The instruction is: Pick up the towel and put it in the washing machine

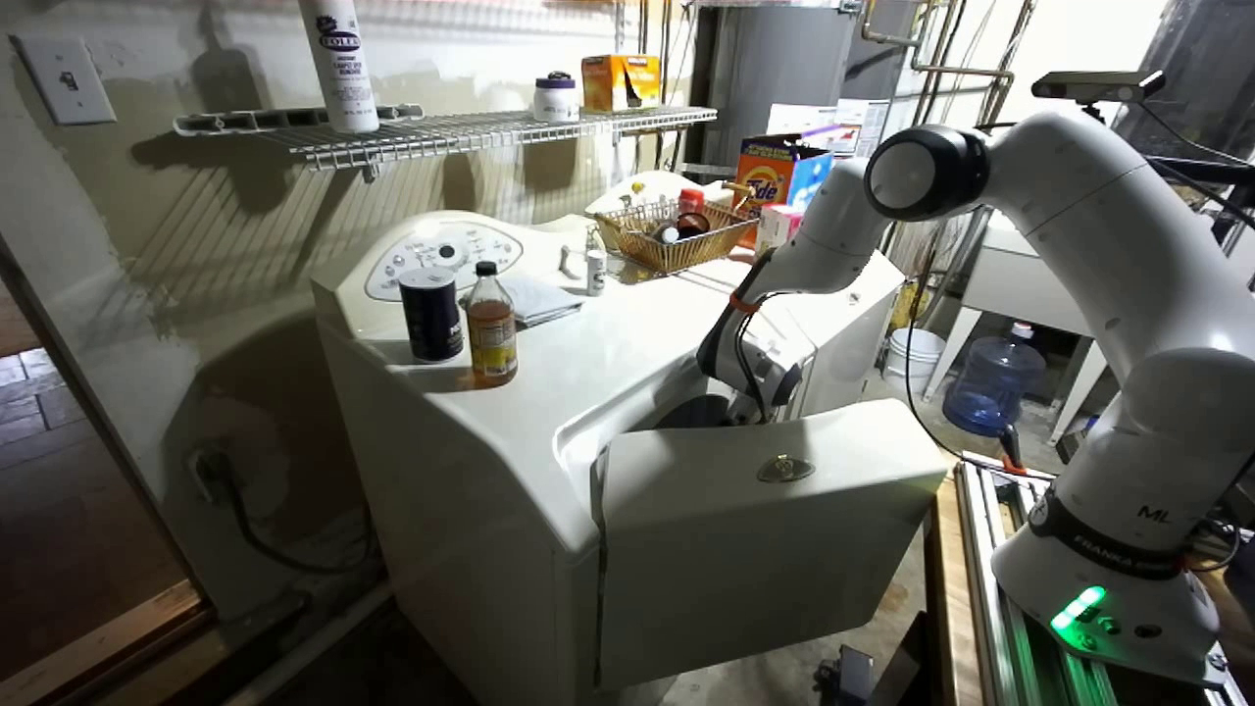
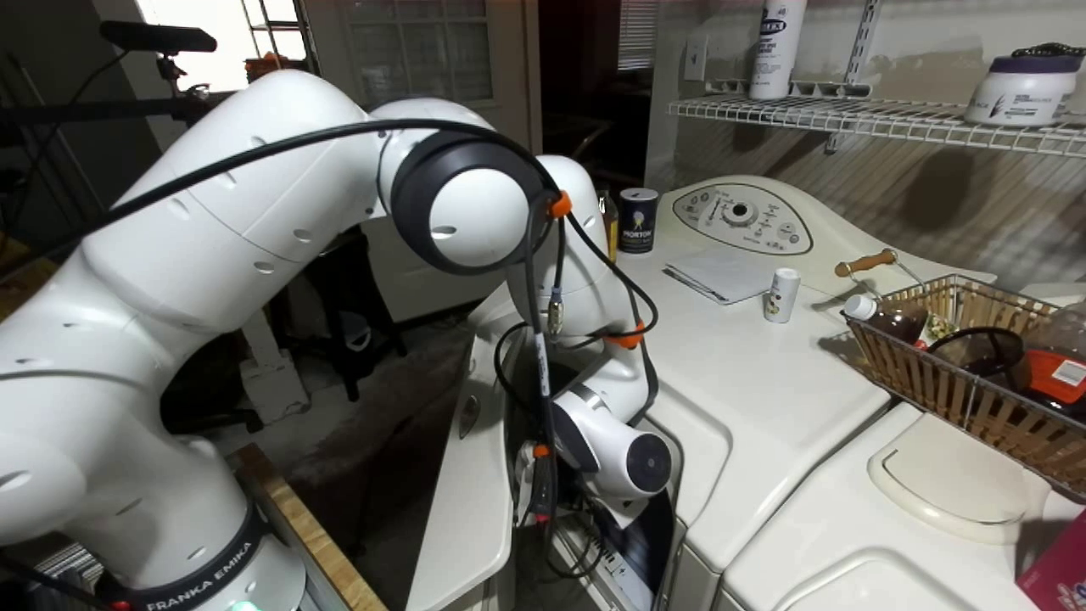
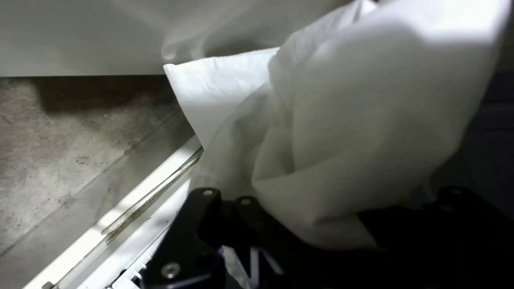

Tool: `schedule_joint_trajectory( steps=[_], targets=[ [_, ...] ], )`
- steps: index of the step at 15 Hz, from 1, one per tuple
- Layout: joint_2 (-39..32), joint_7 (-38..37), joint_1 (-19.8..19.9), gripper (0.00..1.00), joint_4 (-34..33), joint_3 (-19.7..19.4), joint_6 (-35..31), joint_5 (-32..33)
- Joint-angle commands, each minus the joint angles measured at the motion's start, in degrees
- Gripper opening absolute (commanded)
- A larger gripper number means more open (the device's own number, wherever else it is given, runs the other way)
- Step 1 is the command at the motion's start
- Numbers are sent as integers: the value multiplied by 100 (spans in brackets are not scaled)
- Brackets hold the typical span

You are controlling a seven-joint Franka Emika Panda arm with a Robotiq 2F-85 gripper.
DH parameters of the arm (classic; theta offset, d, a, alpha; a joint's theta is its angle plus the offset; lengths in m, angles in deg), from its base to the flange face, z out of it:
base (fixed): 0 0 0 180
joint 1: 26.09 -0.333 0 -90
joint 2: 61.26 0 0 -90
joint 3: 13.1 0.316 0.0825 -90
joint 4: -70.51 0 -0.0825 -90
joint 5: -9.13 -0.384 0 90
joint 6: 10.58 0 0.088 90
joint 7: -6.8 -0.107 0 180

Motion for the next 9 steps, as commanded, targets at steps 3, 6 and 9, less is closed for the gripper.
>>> schedule_joint_trajectory(
  steps=[3,6,9],
  targets=[
    [-461,1176,-22,0,-412,-145,902,-1124],
    [-440,1832,-105,0,-394,-231,1464,-1738],
    [-453,2494,-289,0,-392,-398,1956,-2264]
  ],
)
